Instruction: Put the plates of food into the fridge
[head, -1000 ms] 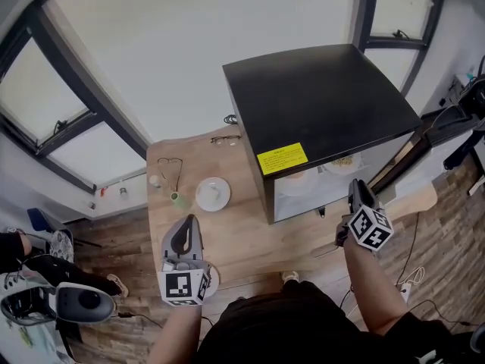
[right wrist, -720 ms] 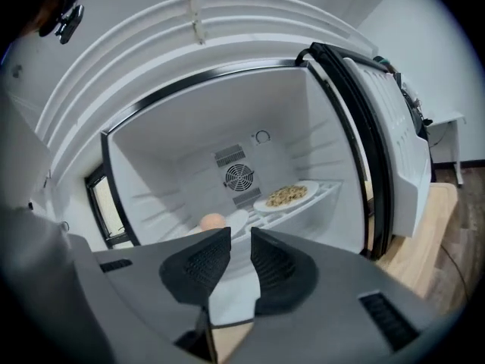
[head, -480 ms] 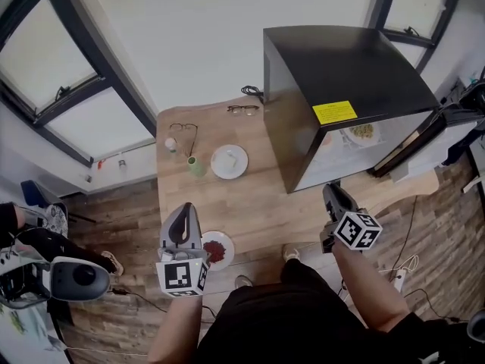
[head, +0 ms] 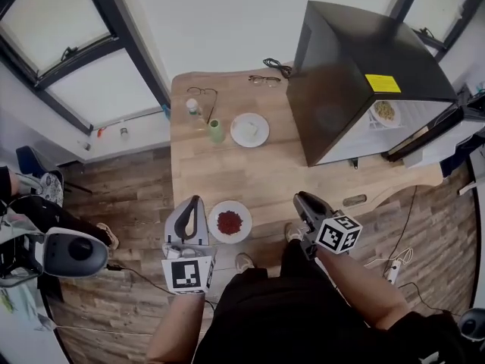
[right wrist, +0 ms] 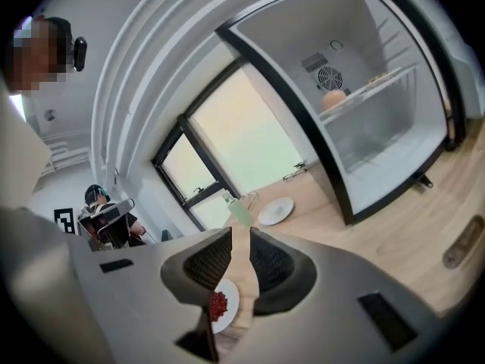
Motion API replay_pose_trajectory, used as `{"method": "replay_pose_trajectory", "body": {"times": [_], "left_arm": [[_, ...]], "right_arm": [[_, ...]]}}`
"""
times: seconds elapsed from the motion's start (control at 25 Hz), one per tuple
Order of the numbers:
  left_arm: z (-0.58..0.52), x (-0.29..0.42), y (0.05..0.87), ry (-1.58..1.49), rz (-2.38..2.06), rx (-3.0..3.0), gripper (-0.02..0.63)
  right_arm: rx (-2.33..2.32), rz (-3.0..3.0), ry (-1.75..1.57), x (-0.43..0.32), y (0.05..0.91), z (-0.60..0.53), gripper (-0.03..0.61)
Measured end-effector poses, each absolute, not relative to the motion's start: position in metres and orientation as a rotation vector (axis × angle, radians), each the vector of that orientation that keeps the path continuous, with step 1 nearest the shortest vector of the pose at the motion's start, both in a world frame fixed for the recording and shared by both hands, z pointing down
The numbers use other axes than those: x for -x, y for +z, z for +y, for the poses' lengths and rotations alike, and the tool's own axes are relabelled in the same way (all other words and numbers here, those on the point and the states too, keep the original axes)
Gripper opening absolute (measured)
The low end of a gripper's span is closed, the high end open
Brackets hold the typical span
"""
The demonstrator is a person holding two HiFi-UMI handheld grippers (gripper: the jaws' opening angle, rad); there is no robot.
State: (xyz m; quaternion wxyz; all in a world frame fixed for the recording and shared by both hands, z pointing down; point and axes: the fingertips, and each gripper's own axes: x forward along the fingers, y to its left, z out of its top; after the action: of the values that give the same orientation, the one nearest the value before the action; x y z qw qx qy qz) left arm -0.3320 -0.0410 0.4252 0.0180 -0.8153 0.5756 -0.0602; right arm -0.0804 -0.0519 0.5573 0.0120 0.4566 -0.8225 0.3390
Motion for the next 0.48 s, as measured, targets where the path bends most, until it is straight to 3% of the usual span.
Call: {"method": "replay_pose_trajectory", "body": {"times": [0.48], "left_arm": [[0.007,0.402,0.442,-0.287,1.894,2.479,0.005]], "right_arm": [[-1.266,-2.417,1.293,0.173,0.648,0.003,0.091]]}}
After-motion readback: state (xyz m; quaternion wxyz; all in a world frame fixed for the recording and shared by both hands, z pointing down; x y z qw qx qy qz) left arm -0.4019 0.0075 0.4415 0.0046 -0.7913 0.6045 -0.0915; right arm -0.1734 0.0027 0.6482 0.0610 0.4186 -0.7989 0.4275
